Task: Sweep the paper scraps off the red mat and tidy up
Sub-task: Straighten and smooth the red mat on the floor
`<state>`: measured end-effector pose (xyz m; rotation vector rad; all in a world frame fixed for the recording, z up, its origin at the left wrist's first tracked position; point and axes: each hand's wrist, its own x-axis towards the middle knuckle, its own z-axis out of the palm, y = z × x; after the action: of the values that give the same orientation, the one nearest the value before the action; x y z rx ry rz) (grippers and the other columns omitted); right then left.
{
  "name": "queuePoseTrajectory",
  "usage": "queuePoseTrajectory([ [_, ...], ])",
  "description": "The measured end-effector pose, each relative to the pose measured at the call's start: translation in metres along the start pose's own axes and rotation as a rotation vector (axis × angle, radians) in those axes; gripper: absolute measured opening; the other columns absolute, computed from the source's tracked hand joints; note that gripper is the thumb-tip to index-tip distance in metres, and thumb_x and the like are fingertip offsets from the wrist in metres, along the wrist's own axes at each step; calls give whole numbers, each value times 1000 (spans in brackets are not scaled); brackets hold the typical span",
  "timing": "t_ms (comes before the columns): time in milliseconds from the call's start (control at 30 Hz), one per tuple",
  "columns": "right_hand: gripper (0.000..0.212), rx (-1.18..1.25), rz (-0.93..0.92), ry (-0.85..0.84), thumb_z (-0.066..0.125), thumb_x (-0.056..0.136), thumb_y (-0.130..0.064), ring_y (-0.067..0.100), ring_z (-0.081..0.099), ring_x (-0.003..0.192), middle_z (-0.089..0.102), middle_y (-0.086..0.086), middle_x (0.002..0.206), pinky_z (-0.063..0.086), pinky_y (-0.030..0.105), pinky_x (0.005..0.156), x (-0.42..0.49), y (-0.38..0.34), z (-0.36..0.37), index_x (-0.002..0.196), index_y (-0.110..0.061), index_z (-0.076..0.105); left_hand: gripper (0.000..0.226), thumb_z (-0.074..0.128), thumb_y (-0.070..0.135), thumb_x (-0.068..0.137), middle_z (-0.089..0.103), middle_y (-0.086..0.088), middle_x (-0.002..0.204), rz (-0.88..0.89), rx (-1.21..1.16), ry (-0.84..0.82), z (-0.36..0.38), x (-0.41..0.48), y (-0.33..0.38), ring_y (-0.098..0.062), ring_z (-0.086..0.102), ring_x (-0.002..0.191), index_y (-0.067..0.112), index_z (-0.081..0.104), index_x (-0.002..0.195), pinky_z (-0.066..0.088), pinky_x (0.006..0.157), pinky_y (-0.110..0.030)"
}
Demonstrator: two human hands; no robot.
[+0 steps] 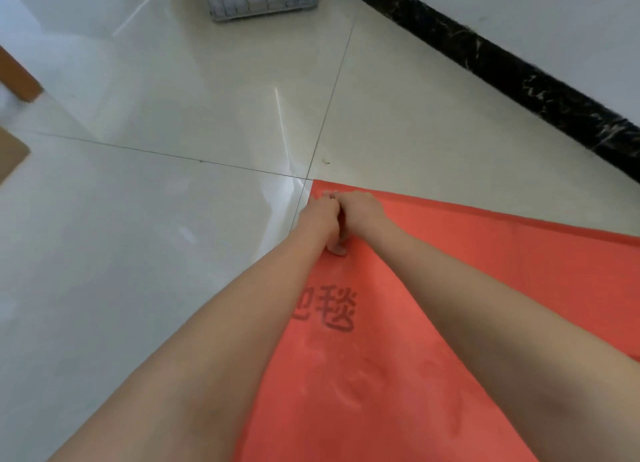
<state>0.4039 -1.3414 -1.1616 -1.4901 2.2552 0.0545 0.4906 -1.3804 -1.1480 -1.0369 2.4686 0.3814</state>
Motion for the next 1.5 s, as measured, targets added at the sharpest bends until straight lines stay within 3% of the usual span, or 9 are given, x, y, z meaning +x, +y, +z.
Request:
queuePoseTrajectory([
  [233, 51, 4, -12, 59, 70, 76, -15, 28, 61, 114, 66, 7, 122, 46, 34, 90, 1, 0, 1, 125, -20, 58, 97, 92, 36, 56, 51, -5, 133, -45, -59, 44, -6, 0, 2, -26, 51, 123, 9, 46, 137, 46, 90, -34],
  [367, 49, -37, -51, -9, 76, 74, -22, 28, 62, 111, 68, 9, 117, 45, 30, 84, 2, 3, -13, 120, -18, 62, 101, 91, 36, 58, 47, -8, 142, -39, -53, 22, -6, 1, 1, -27, 45, 130, 7, 41, 141, 40, 100, -32],
  [600, 3, 52, 46, 46, 70, 72, -6, 30, 68, 80, 70, 16, 78, 36, 26, 61, 12, 5, -18, 73, -8, 68, 97, 90, 28, 61, 35, -12, 151, 2, -10, 0, 0, 10, 4, -29, 31, 140, 6, 41, 142, 26, 113, -37],
  [767, 27, 255, 78, 150, 53, 93, -22, 20, 72, 75, 68, 6, 57, 54, 27, 75, 12, 10, -5, 86, -10, 76, 113, 87, 21, 65, 17, -10, 160, 14, -160, 11, 14, 8, -6, -36, 9, 148, 6, 18, 153, 31, 110, -46],
  [967, 54, 12, 20, -36, 73, 80, -26, 27, 61, 114, 66, 11, 123, 46, 28, 89, 17, 8, -20, 132, -19, 59, 69, 50, 14, 96, 13, -17, 161, 68, -35, 133, 53, -15, -4, -31, 9, 149, 2, 13, 153, 21, 117, -44],
  [1067, 68, -63, -78, -23, 69, 84, -33, 26, 55, 123, 58, 4, 136, 43, 31, 96, 9, 21, -13, 146, -27, 42, 65, 50, 14, 95, 18, -21, 157, 168, -8, 34, 38, -5, -13, -34, 19, 145, 0, 20, 150, 31, 111, -45],
  [1167, 53, 153, 17, 31, 55, 94, -30, 29, 53, 126, 55, 9, 139, 45, 30, 90, -9, 21, 10, 145, -22, 42, 62, 42, 3, 96, 12, -22, 158, 69, 64, 7, 37, -3, 0, -37, 14, 146, -4, 13, 150, 29, 112, -48],
  [1333, 82, 320, -39, 12, 47, 88, -3, 26, 11, 150, 12, 8, 163, 20, 50, 118, -77, -3, 33, 156, -16, 3, 63, 26, 5, 101, -9, -13, 163, 27, 85, -104, 40, -7, 0, -32, -3, 150, 6, -7, 155, 14, 118, -48],
  [1500, 78, 51, 117, -43, 48, 95, -13, 20, 3, 151, 18, 5, 162, 14, 54, 118, -270, 127, 23, 156, -18, 0, 55, 15, 10, 102, 2, -1, 164, -155, 100, -12, 41, -31, 17, -23, 5, 150, 14, 8, 156, 21, 114, -57],
])
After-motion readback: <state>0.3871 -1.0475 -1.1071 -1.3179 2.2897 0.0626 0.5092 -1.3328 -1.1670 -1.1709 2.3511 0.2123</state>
